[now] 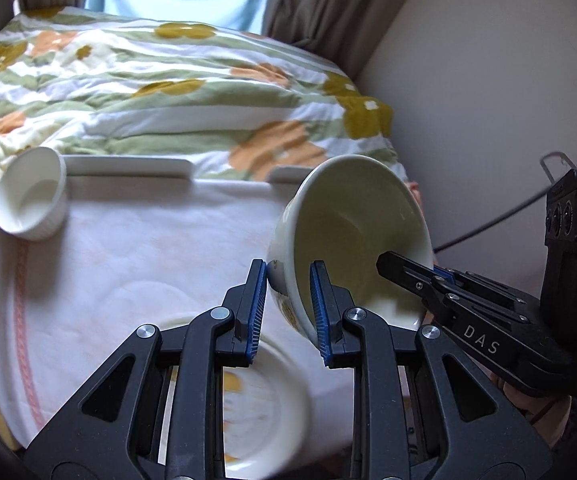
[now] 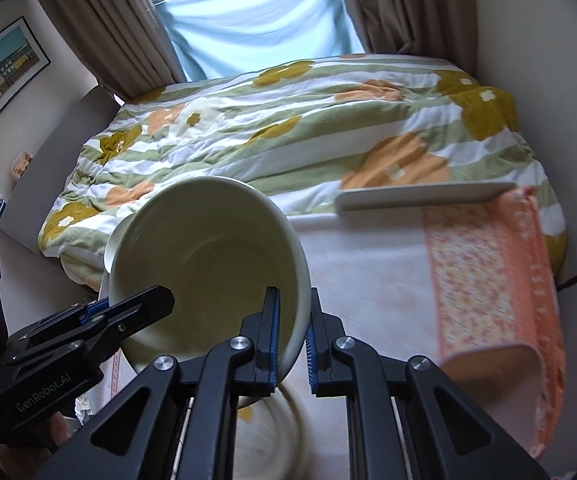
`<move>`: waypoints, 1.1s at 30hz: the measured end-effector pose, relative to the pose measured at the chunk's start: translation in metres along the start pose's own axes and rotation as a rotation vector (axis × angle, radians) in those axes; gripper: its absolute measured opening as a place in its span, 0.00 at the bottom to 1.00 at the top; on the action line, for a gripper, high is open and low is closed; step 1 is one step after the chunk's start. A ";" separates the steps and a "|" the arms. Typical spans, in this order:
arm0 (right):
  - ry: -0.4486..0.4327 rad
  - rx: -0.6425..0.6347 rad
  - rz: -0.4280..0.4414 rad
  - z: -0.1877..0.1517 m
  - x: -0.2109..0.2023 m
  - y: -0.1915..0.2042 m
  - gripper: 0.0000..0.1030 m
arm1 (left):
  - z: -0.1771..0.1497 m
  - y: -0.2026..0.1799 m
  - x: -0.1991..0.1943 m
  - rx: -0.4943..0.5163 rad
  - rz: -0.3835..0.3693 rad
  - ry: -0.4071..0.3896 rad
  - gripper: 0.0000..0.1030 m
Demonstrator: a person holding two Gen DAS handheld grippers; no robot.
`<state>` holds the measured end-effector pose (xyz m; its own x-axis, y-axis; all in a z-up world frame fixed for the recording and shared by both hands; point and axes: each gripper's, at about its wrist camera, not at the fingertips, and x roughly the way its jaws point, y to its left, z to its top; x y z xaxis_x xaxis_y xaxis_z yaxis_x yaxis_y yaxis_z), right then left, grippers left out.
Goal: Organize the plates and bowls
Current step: 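Lift the cream bowl with the right gripper and carry it over the pink basin, then lower the cream bowl into the pink basin and open the right gripper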
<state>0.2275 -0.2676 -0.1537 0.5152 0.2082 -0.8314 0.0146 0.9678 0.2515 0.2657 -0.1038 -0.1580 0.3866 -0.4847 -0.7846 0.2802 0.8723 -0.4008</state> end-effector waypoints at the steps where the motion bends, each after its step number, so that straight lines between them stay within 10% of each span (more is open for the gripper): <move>1: 0.000 0.005 -0.005 -0.005 -0.008 -0.012 0.10 | -0.005 -0.013 0.003 0.010 -0.003 0.008 0.19; 15: 0.099 0.020 -0.031 -0.069 -0.045 -0.142 0.10 | -0.085 -0.139 0.069 0.051 0.052 0.159 0.19; 33: 0.196 0.119 -0.007 -0.092 -0.002 -0.186 0.10 | -0.094 -0.158 0.142 0.281 0.222 0.280 0.19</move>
<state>0.1450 -0.4349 -0.2447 0.3385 0.2365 -0.9108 0.1243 0.9482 0.2924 0.1933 -0.3044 -0.2505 0.2229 -0.2175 -0.9503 0.4599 0.8829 -0.0942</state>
